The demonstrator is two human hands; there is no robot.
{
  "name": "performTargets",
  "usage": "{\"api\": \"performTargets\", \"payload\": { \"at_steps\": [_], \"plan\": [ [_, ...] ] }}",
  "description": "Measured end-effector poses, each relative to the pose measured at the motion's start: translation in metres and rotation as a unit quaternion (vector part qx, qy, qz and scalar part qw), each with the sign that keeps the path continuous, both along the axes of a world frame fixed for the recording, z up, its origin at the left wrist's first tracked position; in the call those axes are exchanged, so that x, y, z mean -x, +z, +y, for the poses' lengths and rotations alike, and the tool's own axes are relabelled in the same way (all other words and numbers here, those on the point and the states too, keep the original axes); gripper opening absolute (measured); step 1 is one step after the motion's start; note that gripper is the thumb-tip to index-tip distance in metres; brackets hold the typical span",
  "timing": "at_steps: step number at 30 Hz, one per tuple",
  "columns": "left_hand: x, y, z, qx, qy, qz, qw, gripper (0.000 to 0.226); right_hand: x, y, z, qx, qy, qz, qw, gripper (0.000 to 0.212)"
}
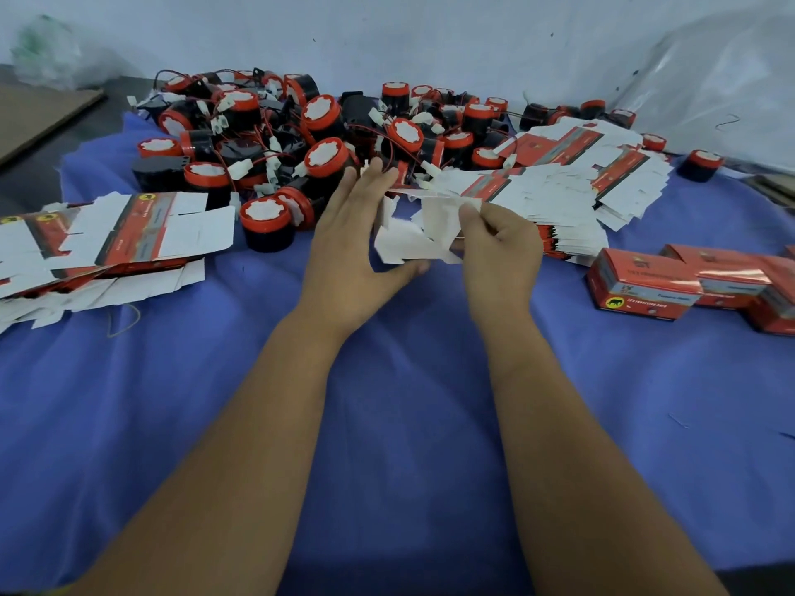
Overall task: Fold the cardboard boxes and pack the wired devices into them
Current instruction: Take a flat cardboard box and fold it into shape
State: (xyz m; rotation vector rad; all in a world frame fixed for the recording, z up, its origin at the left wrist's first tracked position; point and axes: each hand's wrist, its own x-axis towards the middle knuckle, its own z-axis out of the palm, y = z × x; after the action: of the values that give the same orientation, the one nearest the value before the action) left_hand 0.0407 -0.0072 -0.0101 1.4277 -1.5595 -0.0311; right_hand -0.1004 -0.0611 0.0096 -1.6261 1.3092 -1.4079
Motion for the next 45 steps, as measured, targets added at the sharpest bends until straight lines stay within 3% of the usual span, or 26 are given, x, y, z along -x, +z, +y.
{"api": "performTargets", "payload": {
  "at_steps": [2, 4, 7, 10, 12, 15, 19, 22, 25, 26, 29, 31, 33, 36, 38, 41, 45],
  "plan": [
    [0.002, 0.000, 0.002, -0.001, -0.020, -0.002, 1.000, 0.071, 0.001, 0.006, 0.002, -0.037, 0.017, -0.142, 0.989, 0.033],
    [0.004, 0.002, 0.003, 0.023, -0.032, 0.015, 0.999, 0.055, 0.004, 0.010, 0.001, -0.054, 0.037, -0.215, 0.974, 0.036],
    [0.009, 0.010, 0.005, 0.098, -0.028, 0.068, 0.992, 0.029, -0.003, 0.010, 0.007, -0.031, 0.125, -0.229, 0.965, 0.013],
    [0.011, 0.019, 0.011, 0.113, -0.053, 0.196, 0.973, 0.010, -0.011, 0.007, 0.013, -0.033, 0.240, -0.197, 0.950, 0.049],
    [0.010, 0.020, 0.013, 0.100, -0.083, 0.269, 0.954, 0.011, -0.016, 0.006, 0.018, -0.037, 0.281, -0.179, 0.942, 0.052],
    [0.010, 0.020, 0.011, 0.068, -0.088, 0.334, 0.936, 0.020, -0.021, 0.003, 0.020, -0.047, 0.281, -0.179, 0.942, 0.030],
    [0.007, 0.017, 0.005, 0.016, -0.067, 0.375, 0.925, 0.028, -0.020, 0.000, 0.015, -0.067, 0.242, -0.158, 0.955, 0.022],
    [0.011, 0.015, 0.002, -0.026, -0.084, 0.400, 0.912, 0.021, -0.021, -0.001, 0.012, -0.097, 0.251, -0.164, 0.949, 0.019],
    [0.011, 0.019, 0.005, -0.038, -0.142, 0.518, 0.842, 0.047, -0.022, -0.002, 0.011, -0.110, 0.234, -0.165, 0.952, 0.023],
    [0.010, 0.020, 0.006, -0.034, -0.139, 0.532, 0.835, 0.050, -0.021, -0.001, 0.011, -0.110, 0.238, -0.163, 0.951, 0.023],
    [0.016, 0.019, 0.008, -0.034, -0.086, 0.426, 0.900, 0.027, -0.021, -0.003, 0.011, -0.105, 0.253, -0.157, 0.949, 0.028],
    [0.020, 0.016, 0.007, -0.024, -0.064, 0.379, 0.923, 0.039, -0.022, -0.004, 0.011, -0.108, 0.270, -0.173, 0.941, 0.028],
    [0.020, 0.012, 0.005, -0.007, -0.064, 0.381, 0.922, 0.045, -0.023, -0.004, 0.011, -0.133, 0.315, -0.237, 0.909, 0.021],
    [0.018, 0.012, 0.001, -0.001, -0.062, 0.405, 0.912, 0.043, -0.021, -0.001, 0.008, -0.180, 0.345, -0.354, 0.850, 0.036],
    [0.018, 0.012, 0.000, -0.008, -0.064, 0.409, 0.910, 0.042, -0.021, -0.001, 0.005, -0.178, 0.340, -0.352, 0.854, 0.032],
    [0.017, 0.012, -0.002, -0.015, -0.065, 0.417, 0.907, 0.042, -0.021, -0.005, 0.005, -0.140, 0.331, -0.285, 0.889, 0.034],
    [0.020, 0.016, 0.001, 0.016, -0.074, 0.404, 0.911, 0.047, -0.024, -0.008, 0.006, -0.119, 0.331, -0.295, 0.888, 0.043]
  ]
}}
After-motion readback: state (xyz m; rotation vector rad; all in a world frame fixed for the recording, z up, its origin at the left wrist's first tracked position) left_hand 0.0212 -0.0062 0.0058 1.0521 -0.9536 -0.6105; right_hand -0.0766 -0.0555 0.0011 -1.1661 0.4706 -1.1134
